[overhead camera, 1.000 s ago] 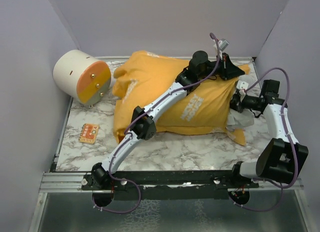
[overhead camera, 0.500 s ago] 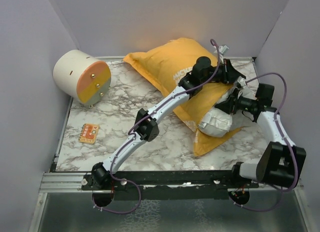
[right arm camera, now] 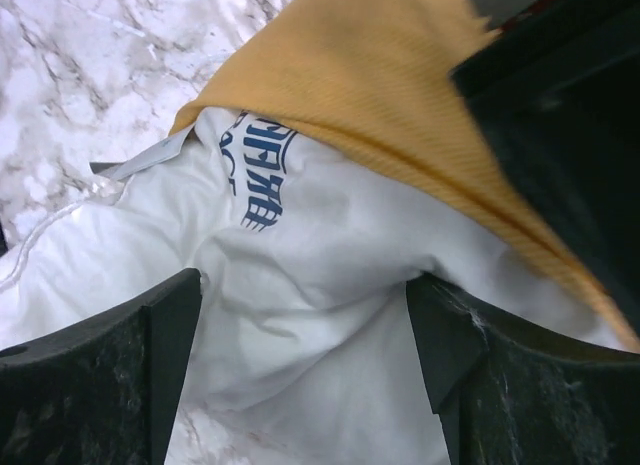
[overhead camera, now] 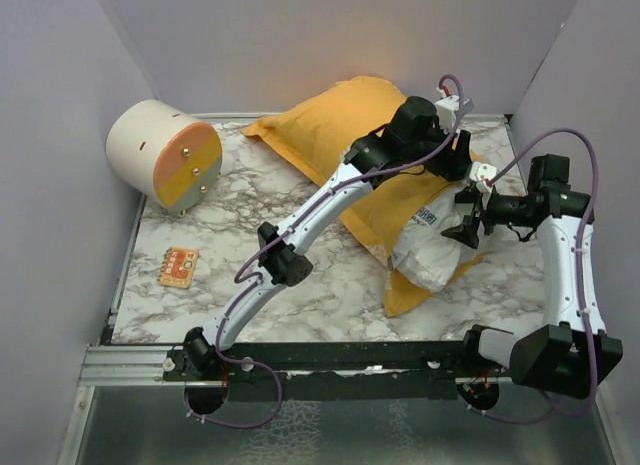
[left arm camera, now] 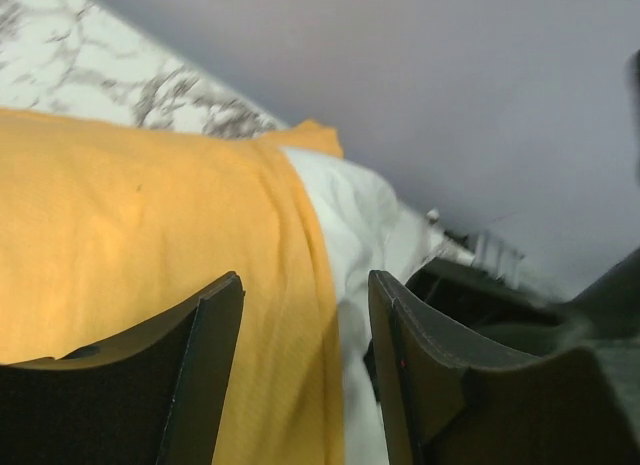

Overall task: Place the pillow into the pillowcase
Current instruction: Stuff the pillow into the pillowcase.

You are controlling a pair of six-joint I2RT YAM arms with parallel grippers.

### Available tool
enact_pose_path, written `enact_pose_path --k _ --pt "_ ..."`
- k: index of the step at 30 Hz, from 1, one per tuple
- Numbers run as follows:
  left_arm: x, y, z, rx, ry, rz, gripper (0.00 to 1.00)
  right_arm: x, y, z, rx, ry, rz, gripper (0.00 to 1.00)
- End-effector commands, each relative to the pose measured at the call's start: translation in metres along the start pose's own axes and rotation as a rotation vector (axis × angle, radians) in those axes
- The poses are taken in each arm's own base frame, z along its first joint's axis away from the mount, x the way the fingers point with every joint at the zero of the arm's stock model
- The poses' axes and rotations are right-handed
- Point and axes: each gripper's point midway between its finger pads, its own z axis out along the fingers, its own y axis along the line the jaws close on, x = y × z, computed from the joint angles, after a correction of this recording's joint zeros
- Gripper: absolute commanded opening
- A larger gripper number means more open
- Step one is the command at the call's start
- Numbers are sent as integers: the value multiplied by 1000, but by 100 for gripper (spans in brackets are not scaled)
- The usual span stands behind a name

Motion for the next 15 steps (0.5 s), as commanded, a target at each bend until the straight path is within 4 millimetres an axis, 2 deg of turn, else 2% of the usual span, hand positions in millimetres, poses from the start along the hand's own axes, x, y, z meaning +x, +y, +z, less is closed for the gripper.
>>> enact_pose_path --k 1,4,9,11,15 --pt "-5 -12 -51 -170 85 184 56 -14 2 -19 27 66 -152 84" --pt "-19 -20 -78 -267 78 263 56 -18 5 -23 16 85 -166 84" --pt "-22 -22 -109 -409 106 338 59 -28 11 -32 11 100 -193 84" --pt "-25 -23 -118 -443 106 347 59 -31 13 -34 21 99 -218 86" --pt "-46 -30 -141 -484 56 373 59 -38 19 -36 28 79 -235 89"
